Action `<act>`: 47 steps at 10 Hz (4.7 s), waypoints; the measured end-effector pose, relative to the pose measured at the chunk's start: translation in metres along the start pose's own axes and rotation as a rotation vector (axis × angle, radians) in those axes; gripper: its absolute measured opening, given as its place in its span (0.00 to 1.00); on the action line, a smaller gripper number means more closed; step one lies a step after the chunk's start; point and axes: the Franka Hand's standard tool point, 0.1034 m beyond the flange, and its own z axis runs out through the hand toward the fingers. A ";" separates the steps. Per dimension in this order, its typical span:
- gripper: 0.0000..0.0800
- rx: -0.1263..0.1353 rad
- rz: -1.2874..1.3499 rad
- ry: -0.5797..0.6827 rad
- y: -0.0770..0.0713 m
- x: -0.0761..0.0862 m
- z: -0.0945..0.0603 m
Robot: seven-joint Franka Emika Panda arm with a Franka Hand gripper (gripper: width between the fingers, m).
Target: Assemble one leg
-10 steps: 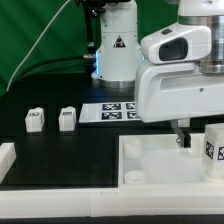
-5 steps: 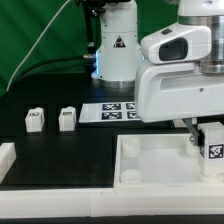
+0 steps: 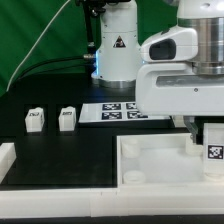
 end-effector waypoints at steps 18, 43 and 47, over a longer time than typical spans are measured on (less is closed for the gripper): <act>0.81 -0.025 0.171 -0.019 0.000 -0.004 0.001; 0.36 -0.017 0.915 -0.023 -0.005 -0.009 0.005; 0.60 -0.012 0.933 -0.026 -0.006 -0.009 0.005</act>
Offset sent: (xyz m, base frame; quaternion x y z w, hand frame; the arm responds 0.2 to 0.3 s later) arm -0.0063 0.0008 -0.0029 -0.0223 -0.0008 0.3429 0.9391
